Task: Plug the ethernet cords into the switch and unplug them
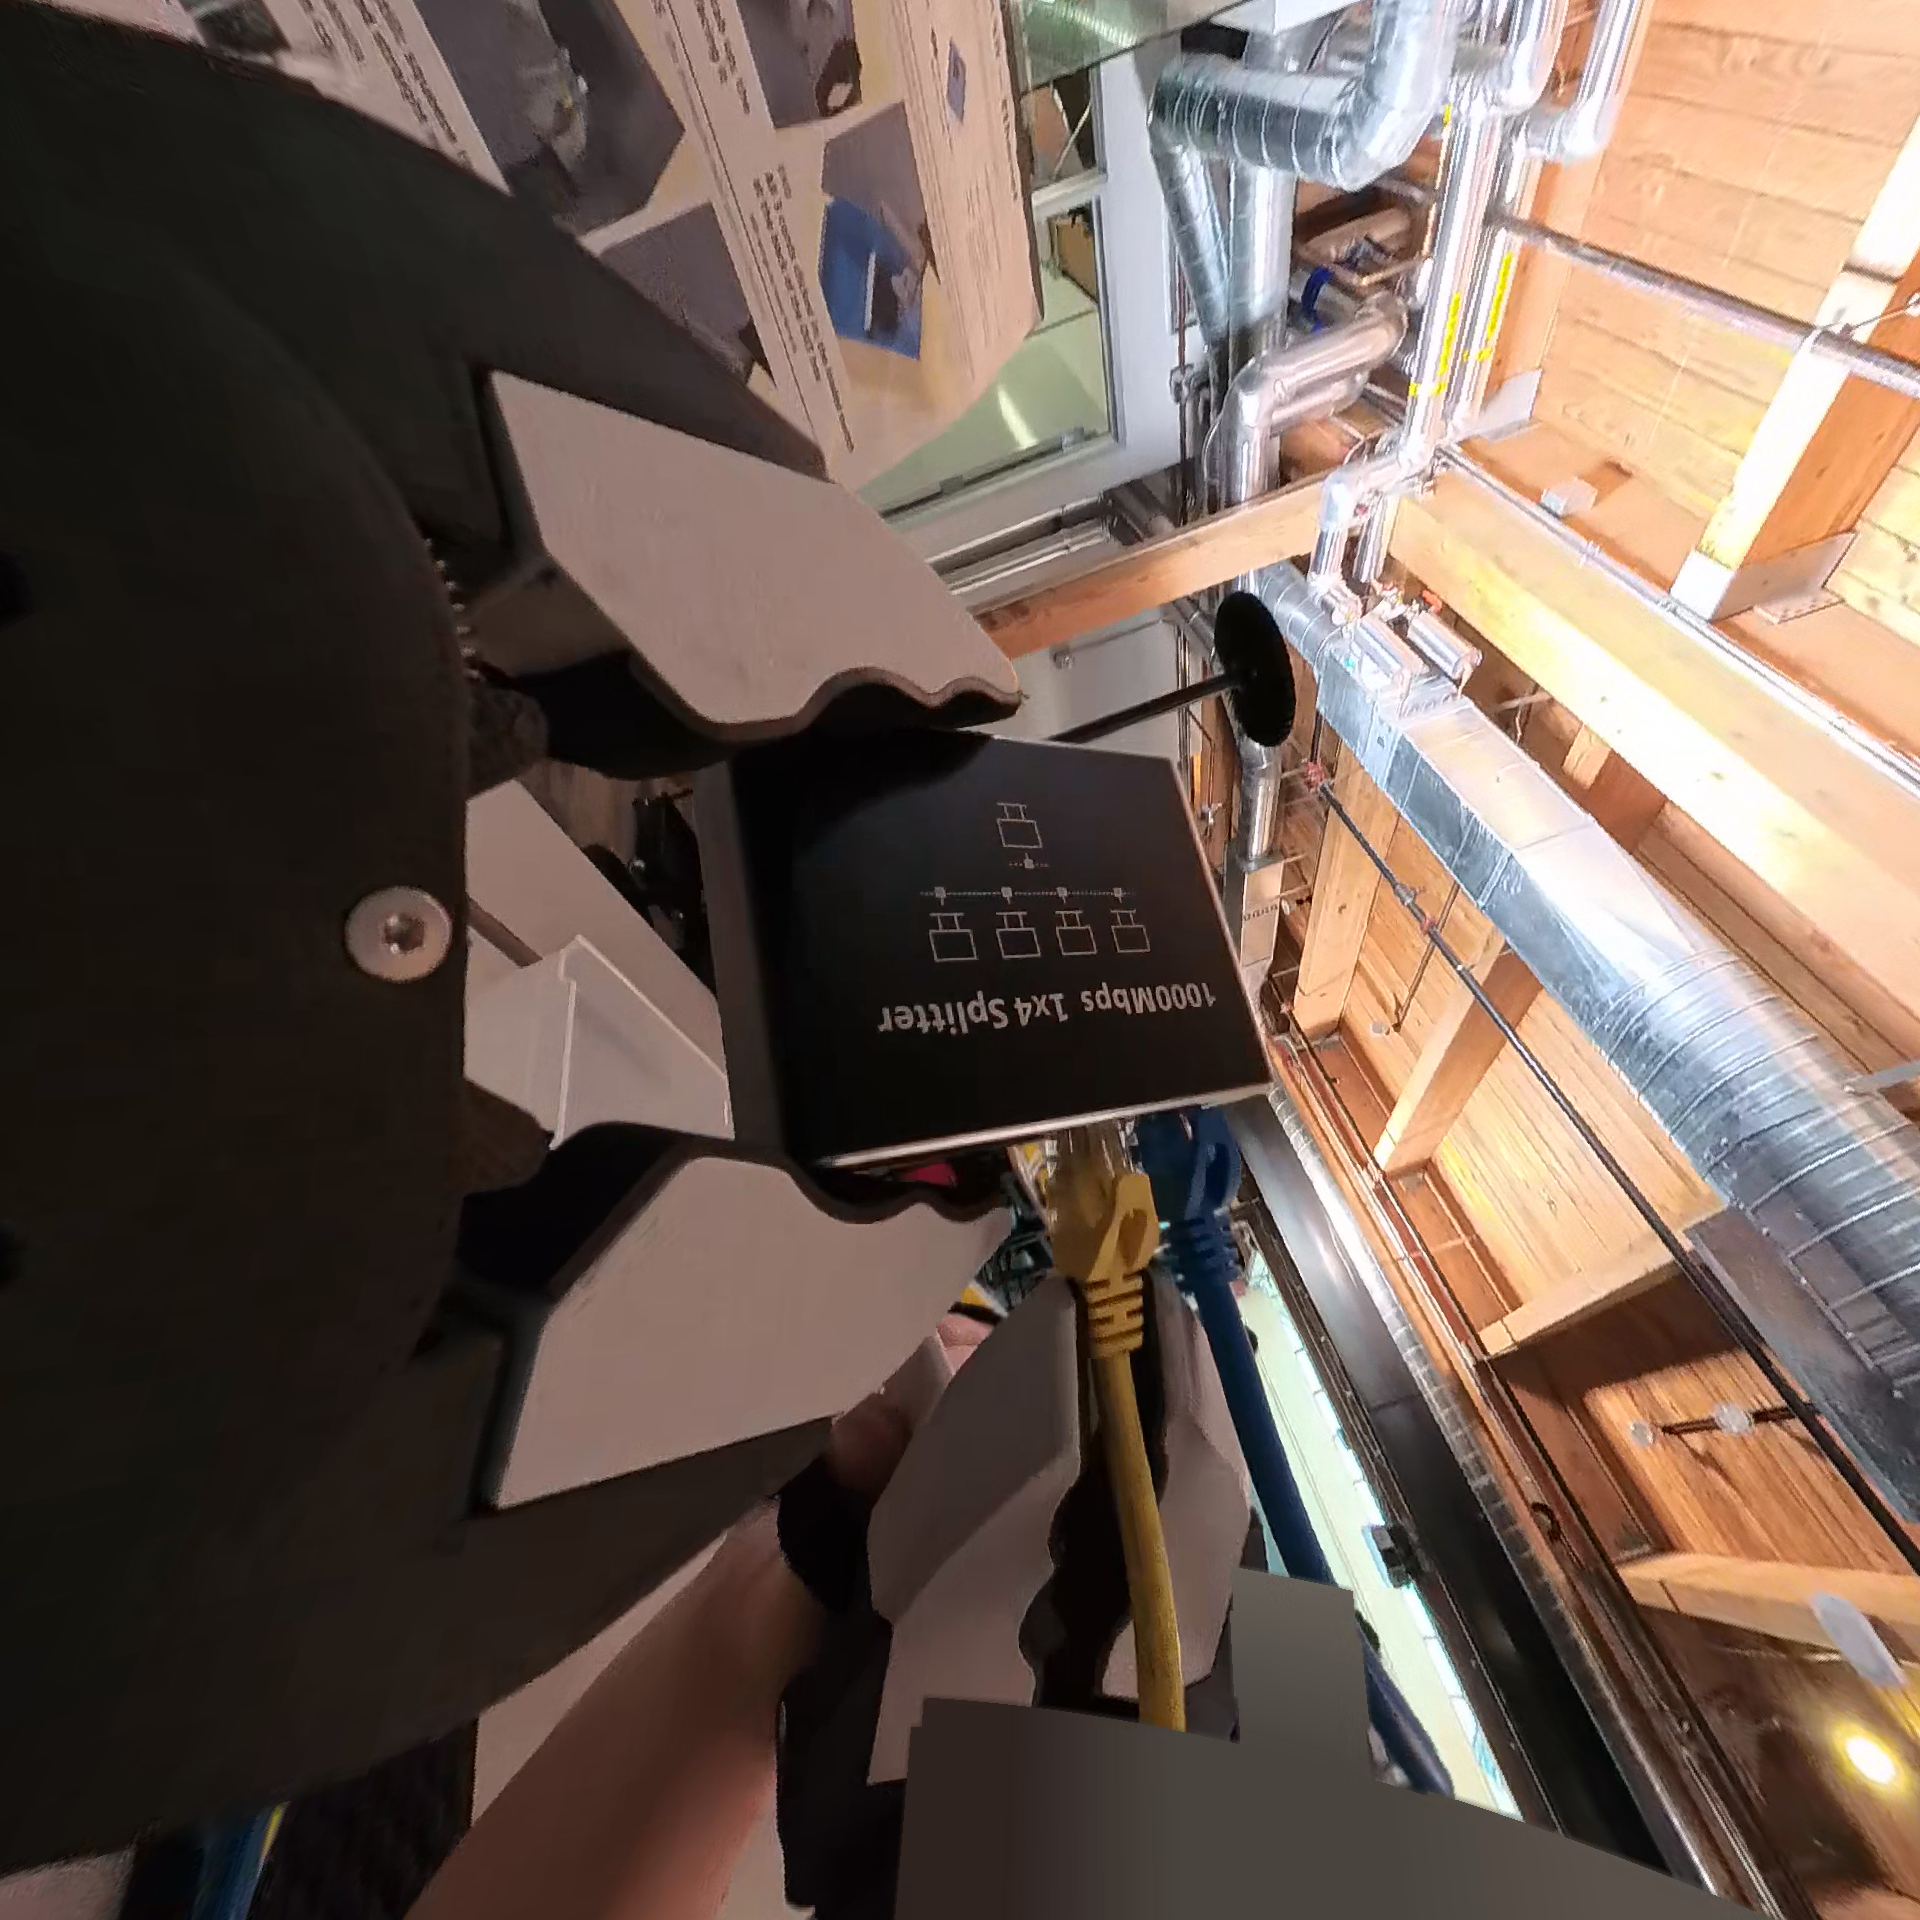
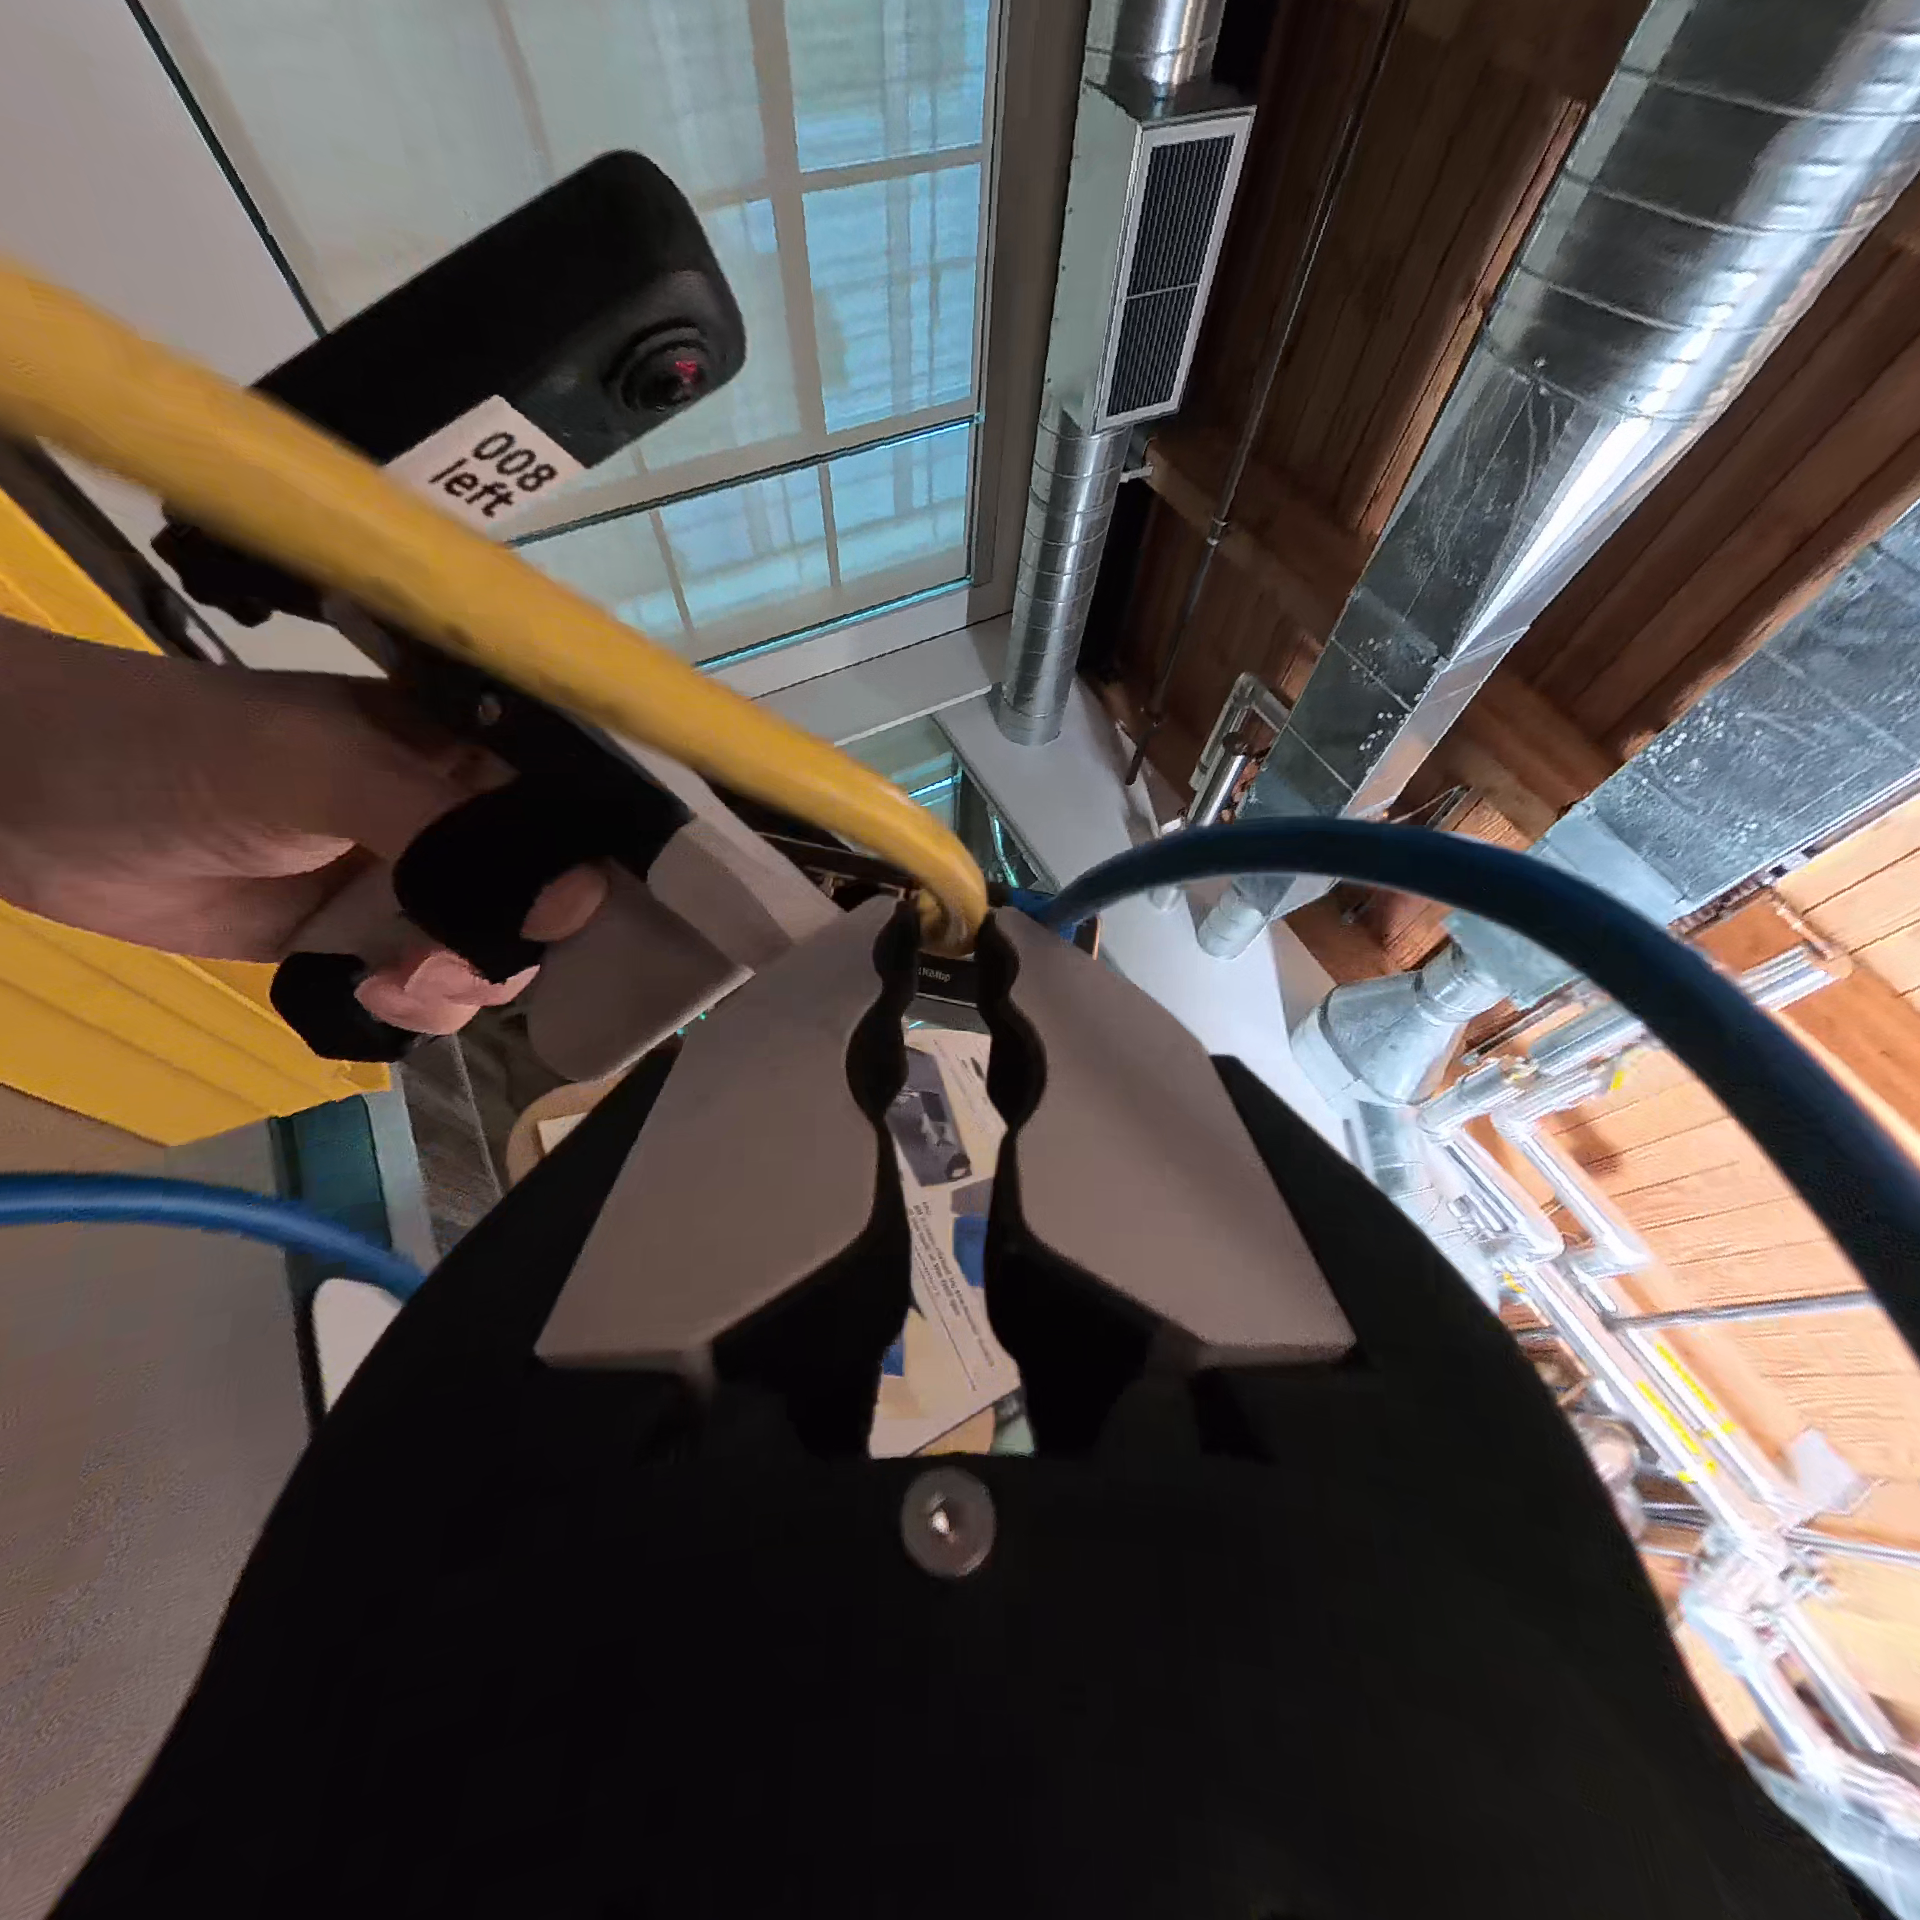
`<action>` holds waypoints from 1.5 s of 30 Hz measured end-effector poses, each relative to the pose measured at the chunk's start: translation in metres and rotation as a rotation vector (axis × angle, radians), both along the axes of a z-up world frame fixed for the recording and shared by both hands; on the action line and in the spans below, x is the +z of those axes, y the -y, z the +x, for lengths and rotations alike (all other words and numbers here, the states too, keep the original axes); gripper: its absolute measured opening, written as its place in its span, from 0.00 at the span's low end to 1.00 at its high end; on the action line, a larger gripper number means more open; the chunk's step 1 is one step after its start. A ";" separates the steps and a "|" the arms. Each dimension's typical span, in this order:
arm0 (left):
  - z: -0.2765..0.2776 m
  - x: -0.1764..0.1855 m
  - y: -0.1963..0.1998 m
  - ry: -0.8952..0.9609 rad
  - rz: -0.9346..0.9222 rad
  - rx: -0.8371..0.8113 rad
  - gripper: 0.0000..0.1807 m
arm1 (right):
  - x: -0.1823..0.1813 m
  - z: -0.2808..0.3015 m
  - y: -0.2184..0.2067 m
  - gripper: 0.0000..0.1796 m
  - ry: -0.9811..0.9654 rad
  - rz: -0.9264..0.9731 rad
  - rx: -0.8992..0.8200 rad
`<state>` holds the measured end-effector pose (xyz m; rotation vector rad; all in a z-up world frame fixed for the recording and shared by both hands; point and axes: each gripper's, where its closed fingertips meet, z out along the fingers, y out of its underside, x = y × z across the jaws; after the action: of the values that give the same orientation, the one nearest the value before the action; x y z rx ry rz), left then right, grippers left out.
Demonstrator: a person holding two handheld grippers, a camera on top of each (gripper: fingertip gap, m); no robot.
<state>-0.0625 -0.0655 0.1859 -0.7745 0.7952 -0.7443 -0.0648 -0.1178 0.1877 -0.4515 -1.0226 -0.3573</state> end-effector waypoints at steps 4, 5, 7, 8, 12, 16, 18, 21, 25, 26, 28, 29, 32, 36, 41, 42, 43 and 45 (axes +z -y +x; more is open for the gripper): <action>0.006 -0.006 -0.002 -0.041 -0.052 -0.041 0.49 | -0.002 0.000 0.002 0.06 0.041 0.042 -0.036; 0.007 -0.008 -0.003 -0.049 -0.074 -0.064 0.49 | -0.003 -0.001 0.001 0.06 0.047 0.043 -0.037; 0.009 -0.012 -0.004 -0.061 -0.131 -0.127 0.51 | -0.004 -0.001 0.000 0.06 0.053 0.041 -0.035; 0.011 -0.015 -0.005 -0.074 -0.164 -0.158 0.53 | -0.005 -0.001 0.000 0.06 0.058 0.048 -0.036; 0.014 -0.024 -0.003 -0.127 -0.243 -0.271 0.50 | -0.007 0.000 -0.001 0.06 0.082 0.059 -0.053; 0.013 -0.022 -0.006 -0.124 -0.247 -0.226 0.50 | -0.006 0.002 -0.004 0.06 0.053 0.018 -0.013; 0.006 -0.014 -0.014 -0.061 -0.210 -0.124 0.50 | -0.003 0.004 -0.012 0.06 -0.007 -0.102 0.027; -0.006 -0.005 -0.021 -0.005 -0.098 0.075 0.50 | -0.001 0.004 -0.021 0.07 -0.114 -0.252 0.099; -0.016 0.003 -0.018 0.023 -0.034 0.167 0.50 | 0.001 0.001 -0.023 0.07 -0.214 -0.362 0.188; -0.017 0.004 -0.016 0.035 -0.028 0.170 0.50 | 0.002 0.001 -0.023 0.07 -0.222 -0.378 0.196; -0.017 0.006 -0.012 0.055 -0.031 0.152 0.50 | 0.002 0.001 -0.021 0.07 -0.225 -0.375 0.204; -0.016 0.006 -0.010 0.058 -0.042 0.130 0.50 | 0.003 0.001 -0.019 0.06 -0.226 -0.370 0.210; -0.014 0.006 -0.008 0.054 -0.064 0.086 0.50 | 0.004 0.001 -0.017 0.07 -0.232 -0.383 0.244; -0.013 0.005 -0.008 0.037 -0.058 0.102 0.50 | 0.003 0.002 -0.018 0.07 -0.244 -0.359 0.230; -0.014 0.007 -0.006 0.031 -0.064 0.101 0.50 | 0.004 0.002 -0.017 0.07 -0.264 -0.382 0.255; -0.013 0.007 -0.005 0.032 -0.071 0.095 0.50 | 0.004 0.002 -0.017 0.07 -0.272 -0.387 0.262; -0.013 0.006 -0.006 0.032 -0.077 0.089 0.50 | 0.004 0.002 -0.017 0.07 -0.273 -0.385 0.264; -0.010 0.005 -0.006 0.027 -0.095 0.078 0.50 | 0.005 0.003 -0.017 0.07 -0.282 -0.383 0.268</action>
<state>-0.0729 -0.0598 0.1911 -0.8743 0.7053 -0.7251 -0.0615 -0.1012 0.1927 -0.6787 -0.8600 0.1444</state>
